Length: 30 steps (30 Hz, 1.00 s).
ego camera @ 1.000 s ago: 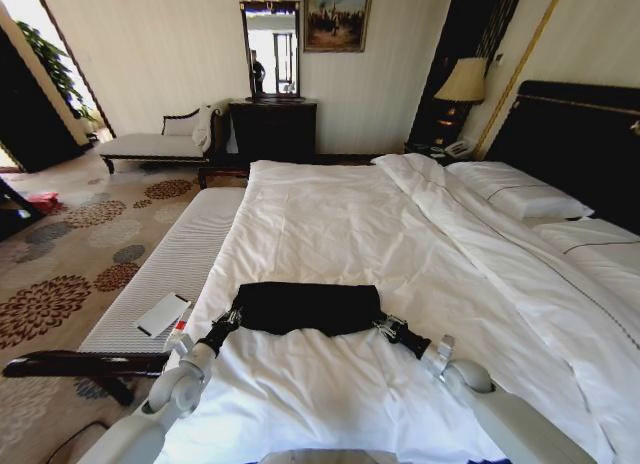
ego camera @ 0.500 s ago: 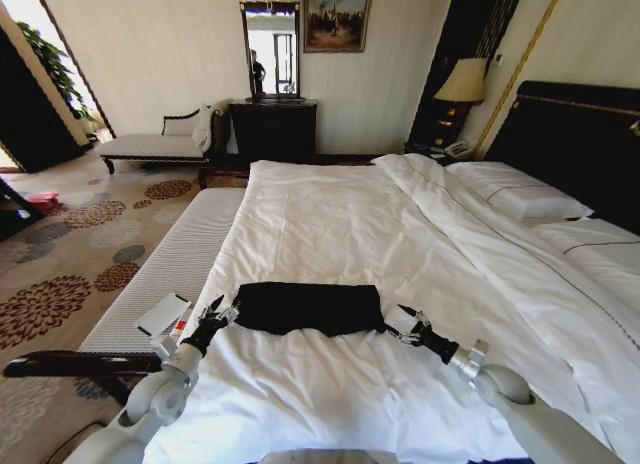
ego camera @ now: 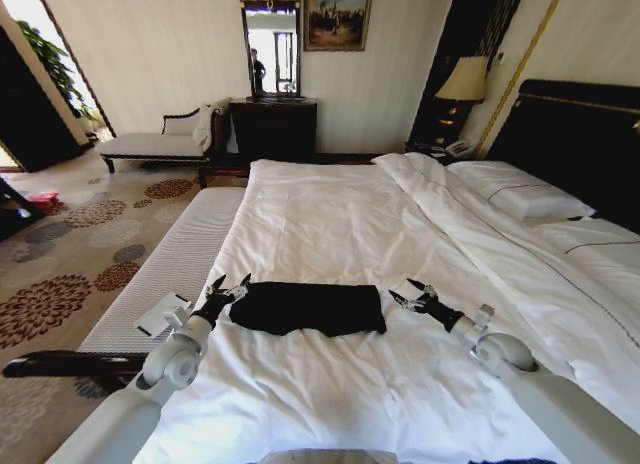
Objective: Fold the clothes on the bed.
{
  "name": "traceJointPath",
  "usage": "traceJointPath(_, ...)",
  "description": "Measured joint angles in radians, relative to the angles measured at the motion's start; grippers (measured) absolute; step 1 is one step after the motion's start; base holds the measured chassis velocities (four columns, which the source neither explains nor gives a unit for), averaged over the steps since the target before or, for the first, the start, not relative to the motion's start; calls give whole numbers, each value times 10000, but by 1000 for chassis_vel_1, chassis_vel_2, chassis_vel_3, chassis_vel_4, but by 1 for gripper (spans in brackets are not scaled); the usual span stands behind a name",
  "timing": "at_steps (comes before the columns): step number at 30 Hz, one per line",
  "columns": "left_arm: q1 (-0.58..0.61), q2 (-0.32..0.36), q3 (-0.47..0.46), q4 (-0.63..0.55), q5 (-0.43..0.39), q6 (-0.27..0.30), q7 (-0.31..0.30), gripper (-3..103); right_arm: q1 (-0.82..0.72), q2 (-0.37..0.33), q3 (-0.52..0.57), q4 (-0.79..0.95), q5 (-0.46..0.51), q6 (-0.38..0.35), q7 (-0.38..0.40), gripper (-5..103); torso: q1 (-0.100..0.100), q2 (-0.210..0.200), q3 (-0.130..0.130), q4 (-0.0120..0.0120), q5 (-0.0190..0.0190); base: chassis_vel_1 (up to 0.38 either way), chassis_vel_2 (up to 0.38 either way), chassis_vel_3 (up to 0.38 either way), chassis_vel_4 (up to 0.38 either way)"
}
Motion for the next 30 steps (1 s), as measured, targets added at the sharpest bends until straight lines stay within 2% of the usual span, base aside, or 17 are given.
traceJointPath(2, 164, 146, -155, 0, 473, -117, -210, 100, 171, -414, -147, 62, 772, -797, -102, 100, 0, 0, 0, -1, -3, 0, 0, 0, 0)
traceJointPath(3, 164, 146, -155, 0, 473, -117, -210, 100, 171, -414, -147, 62, 772, -797, -102, 100, 0, 0, 0, -1, -3, 0, 0, 0, 0)
traceJointPath(6, 766, 347, -675, -120, 1034, -390, -247, 100, 813, -794, -806, -232, 1107, -1678, -19, 100, 2, -1, 1, 6, 1, 0, 0, 0, 0)
traceJointPath(10, 1553, 354, -1303, -464, 1473, -639, -168, 100, 1458, -838, -1337, -748, 1073, -2208, 67, 100, 1, 0, 1, 4, 2, 0, 0, 0, 0)
traceJointPath(12, 2131, 243, -1720, -732, 1801, -782, 11, 100, 1596, -811, -1435, -1100, 843, -2490, -351, 100, 1, 0, 0, 6, 1, 0, 0, 0, 0)
traceJointPath(14, 2298, 211, -1825, -805, 1893, -829, 69, 100, 1596, -813, -1452, -1189, 787, -2551, -457, 100, 1, 0, -1, 4, 1, 0, 0, 0, 0)
traceJointPath(16, 3090, -39, -2265, -1074, 2181, -1020, 404, 100, 1596, -776, -1555, -1454, 746, -2726, -556, 100, 0, 0, -1, 1, 1, 0, 0, 0, 0)
traceJointPath(19, 3597, -306, -2531, -1257, 2288, -1130, 565, 100, 1664, -662, -1717, -1636, 772, -2825, -521, 100, -1, 0, -1, 1, 3, 0, 0, 0, 0)
traceJointPath(30, 5197, -1174, -3614, -1969, 2694, -1493, 713, 100, 2463, -369, -2925, -2308, 598, -2924, -534, 100, -2, 0, -1, 3, 3, 0, 0, 0, 0)
